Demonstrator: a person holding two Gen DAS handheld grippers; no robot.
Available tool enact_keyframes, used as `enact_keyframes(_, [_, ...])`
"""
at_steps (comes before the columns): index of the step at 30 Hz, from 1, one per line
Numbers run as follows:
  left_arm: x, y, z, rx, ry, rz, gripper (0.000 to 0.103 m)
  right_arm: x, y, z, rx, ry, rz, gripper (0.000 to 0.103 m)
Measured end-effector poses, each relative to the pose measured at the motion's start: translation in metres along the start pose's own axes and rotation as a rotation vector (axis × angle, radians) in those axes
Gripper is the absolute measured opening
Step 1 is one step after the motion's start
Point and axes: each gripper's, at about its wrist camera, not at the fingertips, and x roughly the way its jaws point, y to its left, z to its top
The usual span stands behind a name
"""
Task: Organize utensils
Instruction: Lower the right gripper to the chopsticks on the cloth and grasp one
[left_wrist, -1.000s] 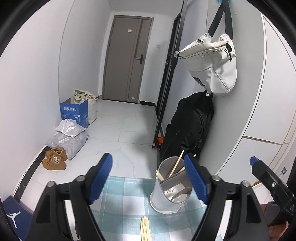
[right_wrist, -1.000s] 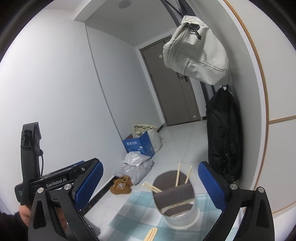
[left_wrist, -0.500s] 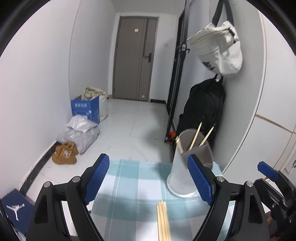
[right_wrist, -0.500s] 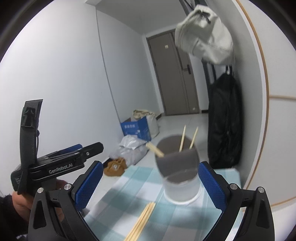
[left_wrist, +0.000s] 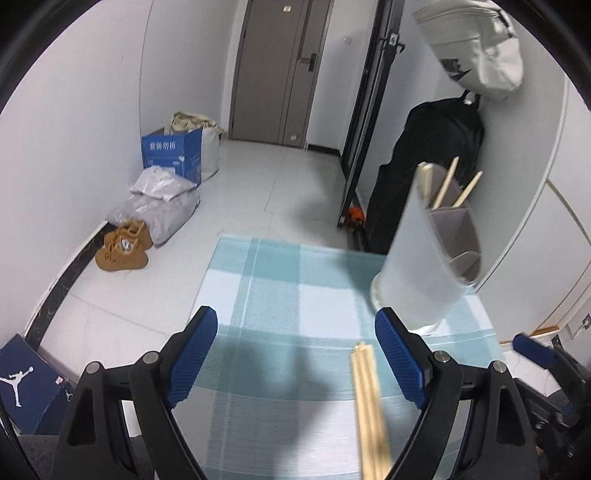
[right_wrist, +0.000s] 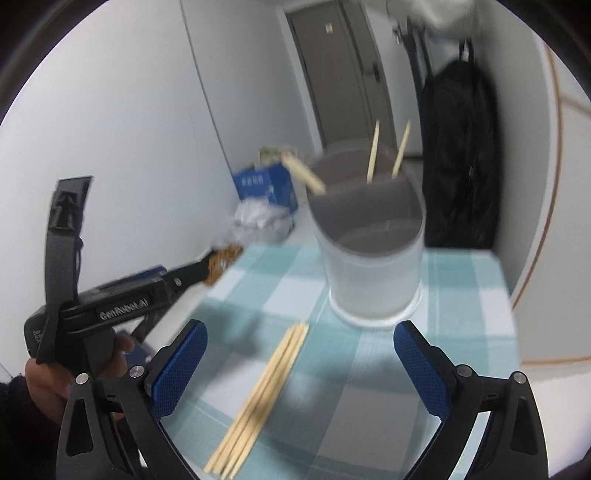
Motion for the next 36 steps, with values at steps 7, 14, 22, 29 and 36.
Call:
enact_keyframes(7, [0.011, 0.018, 0.006, -0.063, 0.028, 0.017, 0.084, 0.060, 0.000, -0.009, 0.037, 0.219, 0.023, 0.058])
enact_keyframes(14, [0.017, 0.036, 0.010, -0.134, 0.050, 0.019, 0.084, 0.112, 0.006, -0.010, 0.043, 0.371, -0.025, 0.044])
enact_keyframes(22, [0.023, 0.046, 0.009, -0.184, 0.090, 0.020, 0.084, 0.129, 0.012, -0.008, 0.019, 0.417, -0.114, 0.025])
enact_keyframes(29, [0.027, 0.050, 0.011, -0.233, 0.124, -0.002, 0.084, 0.121, 0.003, -0.011, 0.009, 0.460, -0.180, 0.016])
enact_keyframes(36, [0.030, 0.046, 0.011, -0.200, 0.142, -0.006, 0.084, 0.115, -0.004, -0.010, 0.010, 0.474, -0.173, 0.009])
